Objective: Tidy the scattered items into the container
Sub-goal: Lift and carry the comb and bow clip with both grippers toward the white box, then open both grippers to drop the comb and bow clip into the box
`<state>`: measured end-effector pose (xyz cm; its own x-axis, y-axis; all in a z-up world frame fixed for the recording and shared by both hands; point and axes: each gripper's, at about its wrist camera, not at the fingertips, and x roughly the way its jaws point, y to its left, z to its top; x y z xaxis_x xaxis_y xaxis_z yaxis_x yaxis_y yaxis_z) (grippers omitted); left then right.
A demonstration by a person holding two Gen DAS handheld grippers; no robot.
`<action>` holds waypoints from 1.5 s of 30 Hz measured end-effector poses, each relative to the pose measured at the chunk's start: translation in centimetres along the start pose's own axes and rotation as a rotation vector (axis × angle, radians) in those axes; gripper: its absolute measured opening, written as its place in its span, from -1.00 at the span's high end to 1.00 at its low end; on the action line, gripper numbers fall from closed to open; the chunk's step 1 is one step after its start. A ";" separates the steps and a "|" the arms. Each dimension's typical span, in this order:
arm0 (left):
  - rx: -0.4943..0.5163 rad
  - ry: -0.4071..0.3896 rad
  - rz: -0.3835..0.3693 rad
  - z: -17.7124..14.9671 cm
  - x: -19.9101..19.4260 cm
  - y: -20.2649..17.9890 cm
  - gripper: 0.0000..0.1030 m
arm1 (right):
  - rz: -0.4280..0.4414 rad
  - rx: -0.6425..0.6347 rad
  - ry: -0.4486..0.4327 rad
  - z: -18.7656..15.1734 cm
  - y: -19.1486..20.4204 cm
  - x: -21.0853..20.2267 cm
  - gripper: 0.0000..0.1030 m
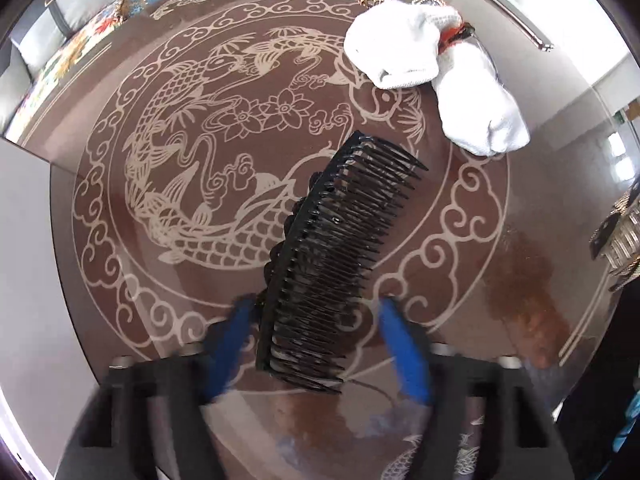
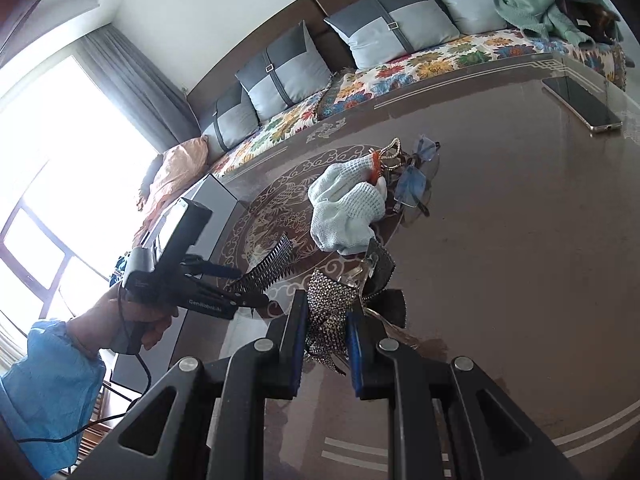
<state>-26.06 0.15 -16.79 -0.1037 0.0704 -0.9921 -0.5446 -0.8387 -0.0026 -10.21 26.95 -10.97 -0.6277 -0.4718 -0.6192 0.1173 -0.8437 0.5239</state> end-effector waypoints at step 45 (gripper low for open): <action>-0.576 -0.538 -0.010 -25.3 -21.9 18.2 0.11 | 0.314 -0.401 0.086 3.1 27.4 7.6 0.65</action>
<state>-12.64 -30.28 1.68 -0.5696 0.2082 -0.7951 -0.0460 -0.9740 -0.2220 -14.17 1.08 0.52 -0.4509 -0.7233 -0.5230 0.5865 -0.6818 0.4373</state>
